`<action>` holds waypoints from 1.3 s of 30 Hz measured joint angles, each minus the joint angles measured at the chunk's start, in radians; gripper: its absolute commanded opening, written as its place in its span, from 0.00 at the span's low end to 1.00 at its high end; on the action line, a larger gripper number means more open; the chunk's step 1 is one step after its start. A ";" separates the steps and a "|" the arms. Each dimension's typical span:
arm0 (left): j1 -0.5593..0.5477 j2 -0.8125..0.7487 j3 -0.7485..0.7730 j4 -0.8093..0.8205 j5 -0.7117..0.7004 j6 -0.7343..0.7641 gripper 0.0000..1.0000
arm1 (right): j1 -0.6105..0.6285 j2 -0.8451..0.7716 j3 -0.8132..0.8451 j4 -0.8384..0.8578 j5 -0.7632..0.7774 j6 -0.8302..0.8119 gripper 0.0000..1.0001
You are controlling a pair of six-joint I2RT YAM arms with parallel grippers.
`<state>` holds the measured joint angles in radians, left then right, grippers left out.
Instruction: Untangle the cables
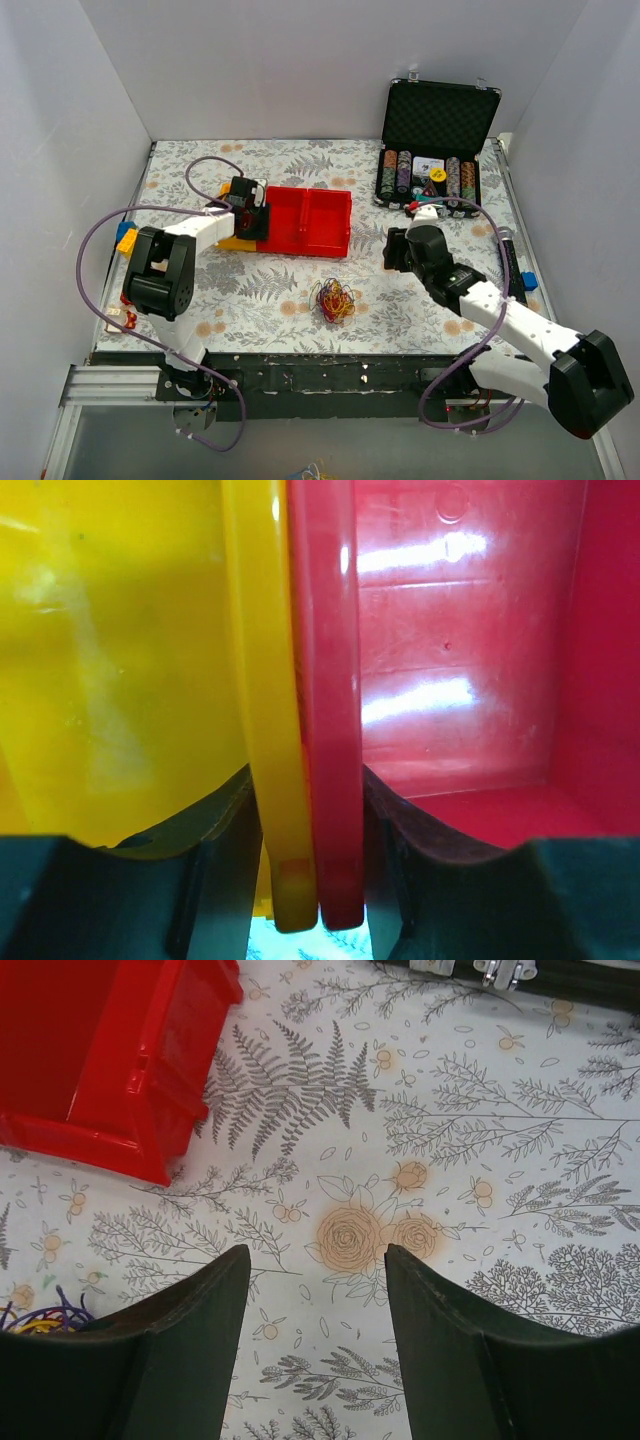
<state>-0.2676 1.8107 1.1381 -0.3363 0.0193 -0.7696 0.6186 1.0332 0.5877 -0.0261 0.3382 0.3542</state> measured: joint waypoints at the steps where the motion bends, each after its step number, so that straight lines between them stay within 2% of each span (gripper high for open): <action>1: -0.011 -0.014 -0.019 0.000 0.002 -0.015 0.47 | 0.000 0.018 -0.004 0.005 0.000 0.002 0.68; 4: -0.035 -0.041 -0.058 -0.003 0.021 -0.053 0.60 | 0.000 0.078 -0.007 0.024 -0.004 0.007 0.71; 6: -0.050 -0.053 -0.072 -0.005 0.035 -0.065 0.78 | 0.001 0.114 -0.006 0.043 -0.008 0.008 0.73; 10: -0.076 -0.076 -0.084 -0.020 0.077 -0.082 0.89 | 0.002 0.213 0.041 0.056 -0.024 0.007 0.73; 12: -0.080 -0.081 -0.083 -0.034 0.098 -0.084 0.98 | 0.004 0.258 0.081 0.062 -0.038 0.007 0.72; 19: -0.080 -0.113 0.004 -0.166 0.159 -0.069 0.98 | 0.077 0.299 0.151 0.119 -0.078 0.008 0.71; 25: -0.081 -0.268 0.071 -0.222 0.303 -0.026 0.98 | 0.190 0.278 0.111 0.159 -0.130 0.018 0.70; 32: -0.082 -0.346 0.023 -0.248 0.449 0.063 0.98 | 0.277 0.278 0.073 0.169 -0.167 0.043 0.70; 39: -0.110 -0.359 -0.056 -0.301 0.547 0.128 0.98 | 0.329 0.270 0.062 0.178 -0.184 0.069 0.61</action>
<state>-0.3775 1.4513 1.0824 -0.6376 0.5663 -0.6415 0.9474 1.3033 0.6498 0.1520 0.1539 0.4236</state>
